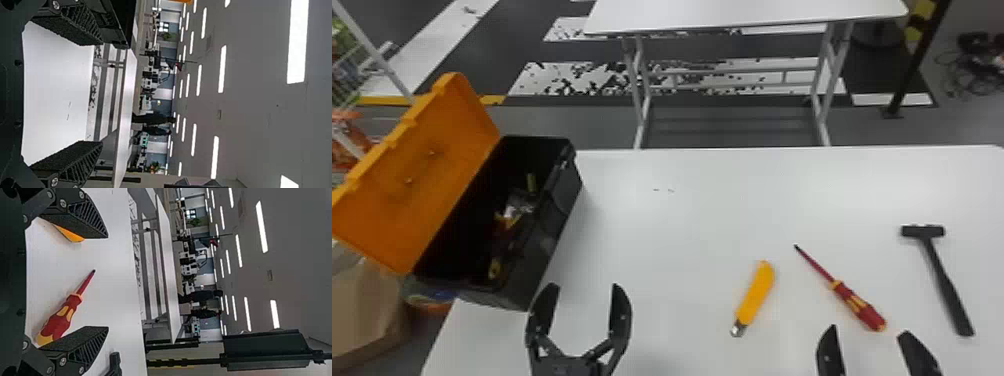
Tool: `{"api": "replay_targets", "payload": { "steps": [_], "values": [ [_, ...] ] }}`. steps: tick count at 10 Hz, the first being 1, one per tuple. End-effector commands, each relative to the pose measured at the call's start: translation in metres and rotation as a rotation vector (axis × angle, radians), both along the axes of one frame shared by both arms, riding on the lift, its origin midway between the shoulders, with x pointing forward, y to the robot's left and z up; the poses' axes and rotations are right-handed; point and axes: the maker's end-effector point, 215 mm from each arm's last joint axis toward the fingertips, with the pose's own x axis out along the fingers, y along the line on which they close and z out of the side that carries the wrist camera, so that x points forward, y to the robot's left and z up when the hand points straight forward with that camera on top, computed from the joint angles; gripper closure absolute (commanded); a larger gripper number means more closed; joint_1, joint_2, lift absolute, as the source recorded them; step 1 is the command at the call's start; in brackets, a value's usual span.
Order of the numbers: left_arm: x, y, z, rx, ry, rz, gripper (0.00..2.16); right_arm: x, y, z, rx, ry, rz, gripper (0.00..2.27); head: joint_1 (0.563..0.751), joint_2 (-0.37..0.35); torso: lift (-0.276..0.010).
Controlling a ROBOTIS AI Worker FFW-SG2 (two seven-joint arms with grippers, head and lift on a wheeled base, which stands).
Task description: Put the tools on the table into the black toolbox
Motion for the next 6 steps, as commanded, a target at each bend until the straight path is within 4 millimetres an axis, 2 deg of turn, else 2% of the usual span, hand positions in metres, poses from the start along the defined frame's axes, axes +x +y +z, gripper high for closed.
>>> {"api": "replay_targets", "payload": {
  "steps": [1, 5, 6],
  "values": [
    [-0.0007, 0.0001, -0.0005, -0.001, 0.002, 0.001, 0.09, 0.0001, -0.0006, -0.0006, -0.001, 0.002, -0.001, 0.19, 0.695, 0.146, -0.075],
    [-0.0007, -0.0003, -0.0005, 0.0, 0.002, 0.0, 0.09, 0.0008, 0.0002, -0.0001, 0.0, 0.0, 0.0, 0.19, 0.695, 0.144, -0.075],
    [-0.0008, -0.0003, -0.0021, 0.001, 0.006, -0.001, 0.09, 0.0009, 0.0058, 0.0008, 0.007, -0.001, 0.008, 0.19, 0.695, 0.144, -0.075]
  ]
}}
